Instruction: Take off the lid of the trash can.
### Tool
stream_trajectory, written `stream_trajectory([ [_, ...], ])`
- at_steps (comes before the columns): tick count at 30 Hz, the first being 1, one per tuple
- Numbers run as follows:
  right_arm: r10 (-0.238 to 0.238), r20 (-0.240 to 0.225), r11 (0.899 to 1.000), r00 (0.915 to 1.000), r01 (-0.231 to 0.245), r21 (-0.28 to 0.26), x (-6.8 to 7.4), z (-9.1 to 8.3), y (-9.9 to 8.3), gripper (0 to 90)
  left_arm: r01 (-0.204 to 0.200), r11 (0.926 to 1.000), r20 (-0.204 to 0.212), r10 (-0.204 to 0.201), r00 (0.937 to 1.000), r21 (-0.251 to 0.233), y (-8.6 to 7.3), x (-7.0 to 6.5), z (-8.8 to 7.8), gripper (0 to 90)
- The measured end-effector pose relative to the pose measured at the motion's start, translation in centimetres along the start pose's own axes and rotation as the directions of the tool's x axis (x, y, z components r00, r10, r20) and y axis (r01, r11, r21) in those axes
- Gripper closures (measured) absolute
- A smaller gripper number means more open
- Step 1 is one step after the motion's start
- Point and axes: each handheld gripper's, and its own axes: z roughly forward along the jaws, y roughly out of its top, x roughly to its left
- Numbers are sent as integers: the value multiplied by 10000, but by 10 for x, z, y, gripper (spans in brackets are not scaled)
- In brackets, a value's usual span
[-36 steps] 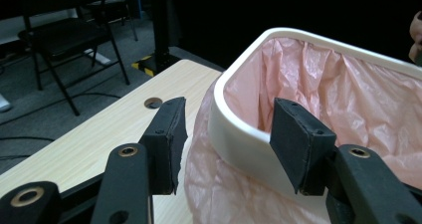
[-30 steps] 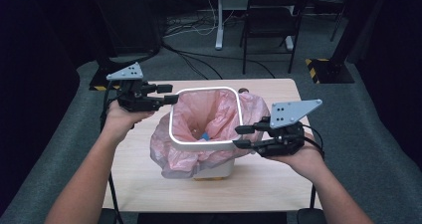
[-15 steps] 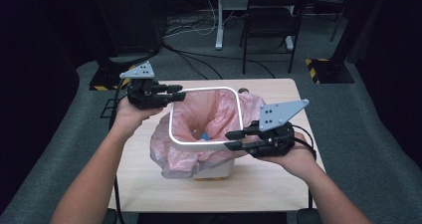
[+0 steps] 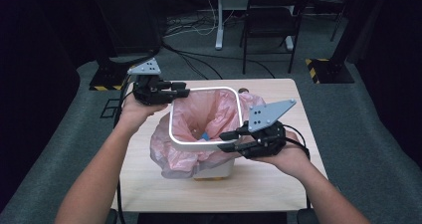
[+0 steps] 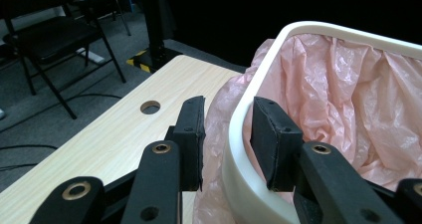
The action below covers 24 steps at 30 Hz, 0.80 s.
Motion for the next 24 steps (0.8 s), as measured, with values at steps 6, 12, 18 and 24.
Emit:
stream_trajectory([
  [6, -35, -55, 9999, 10000, 35, 163, -1, 9, 1, 683, -96, 9997, 167, 93, 9998, 212, -1, -1, 7, 676],
  [12, -146, -30, 9984, 9999, 147, 552, -2, 20, -1, 697, -111, 9997, 368, 102, 9993, 237, -1, -1, 9, 731],
  [18, -155, -111, 9980, 9998, 162, 614, -2, 26, 0, 699, -67, 9997, 486, 56, 9988, 224, -1, 1, 10, 741],
  [24, -225, -77, 9983, 9997, 228, 533, -2, 26, -1, 700, -33, 9999, 688, 25, 9976, 118, -4, 2, 10, 719],
])
